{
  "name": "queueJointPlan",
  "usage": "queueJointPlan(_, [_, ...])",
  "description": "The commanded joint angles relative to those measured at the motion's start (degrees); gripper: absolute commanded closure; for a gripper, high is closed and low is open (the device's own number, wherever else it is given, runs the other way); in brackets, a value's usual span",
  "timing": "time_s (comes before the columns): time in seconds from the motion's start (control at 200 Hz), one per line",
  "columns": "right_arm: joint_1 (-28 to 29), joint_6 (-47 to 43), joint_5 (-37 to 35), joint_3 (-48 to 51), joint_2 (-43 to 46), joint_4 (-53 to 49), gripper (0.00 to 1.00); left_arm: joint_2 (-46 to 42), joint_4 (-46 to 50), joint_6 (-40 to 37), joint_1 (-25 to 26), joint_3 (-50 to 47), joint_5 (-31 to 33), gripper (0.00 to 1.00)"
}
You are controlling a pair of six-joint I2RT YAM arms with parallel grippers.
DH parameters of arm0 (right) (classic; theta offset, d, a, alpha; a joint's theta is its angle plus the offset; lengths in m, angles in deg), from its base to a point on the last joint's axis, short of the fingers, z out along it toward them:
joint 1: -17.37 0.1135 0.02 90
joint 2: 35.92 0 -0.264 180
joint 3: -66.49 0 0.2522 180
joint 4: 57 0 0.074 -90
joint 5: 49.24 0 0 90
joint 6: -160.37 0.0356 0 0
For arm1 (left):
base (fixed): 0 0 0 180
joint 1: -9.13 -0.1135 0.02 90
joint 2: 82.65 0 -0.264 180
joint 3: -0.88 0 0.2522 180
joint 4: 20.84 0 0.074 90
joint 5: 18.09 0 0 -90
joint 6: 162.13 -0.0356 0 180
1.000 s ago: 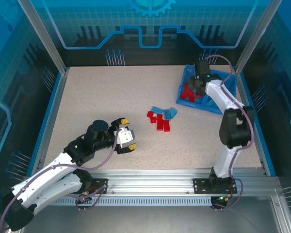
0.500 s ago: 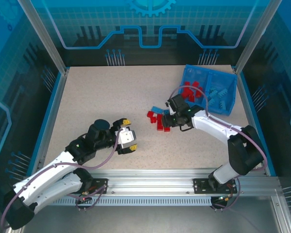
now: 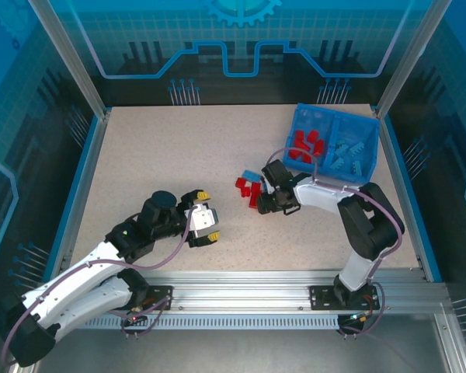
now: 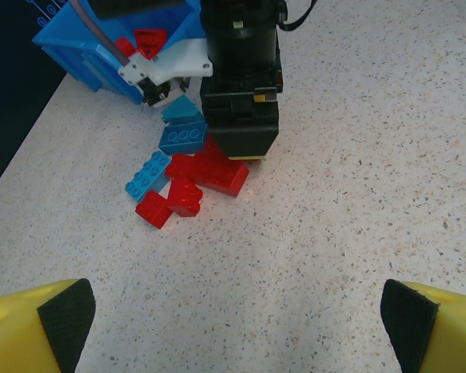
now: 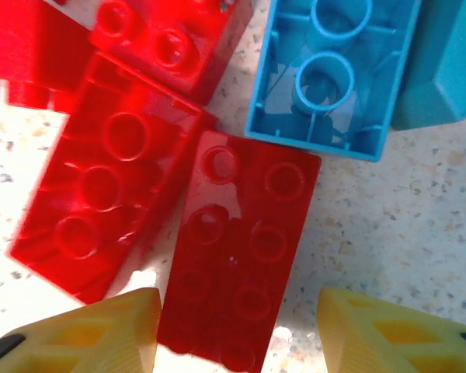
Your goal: Sort the legos into containers by color
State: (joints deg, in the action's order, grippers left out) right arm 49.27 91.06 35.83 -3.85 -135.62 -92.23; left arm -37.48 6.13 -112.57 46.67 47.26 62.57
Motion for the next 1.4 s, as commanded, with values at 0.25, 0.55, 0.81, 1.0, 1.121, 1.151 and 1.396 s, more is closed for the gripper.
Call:
queueJointPlan(0.25, [0.59, -0.74, -4.87, -0.2, -4.82, 2.99, 0.53, -0.05, -0.6, 0.2, -0.45, 0.27, -1.31, 0.01])
queueJointPlan(0.55, [0.54, -0.3, -2.98, 2.72, 5.79, 1.45, 0.72, -0.26, -0.92, 0.46, -0.47, 0.25, -1.59, 0.01])
queueJointPlan(0.81, [-5.91, 1.98, -5.52, 2.01, 22.3, 3.26, 0.71, -0.17, -0.91, 0.37, -0.46, 0.52, -1.98, 0.01])
queueJointPlan(1.0, [-16.1, 3.95, -10.07, -5.72, 16.31, 6.59, 0.71, -0.27, 0.21, 0.1, -0.49, 1.11, -2.04, 0.01])
queueJointPlan(1.121, [-20.29, 4.44, -12.23, -12.45, 7.45, 6.61, 0.72, -0.43, 0.42, 0.1, -0.46, 1.3, -1.89, 0.01])
queueJointPlan(1.151, [-21.06, 4.49, -12.84, -13.85, 5.21, 6.71, 0.72, -0.51, 0.5, -0.01, -0.52, 1.36, -1.92, 0.01])
queueJointPlan(1.396, [-24.95, 4.99, -10.42, -26.15, -10.18, 3.24, 0.72, -1.07, 1.07, -0.73, -0.46, 1.49, -0.81, 0.01])
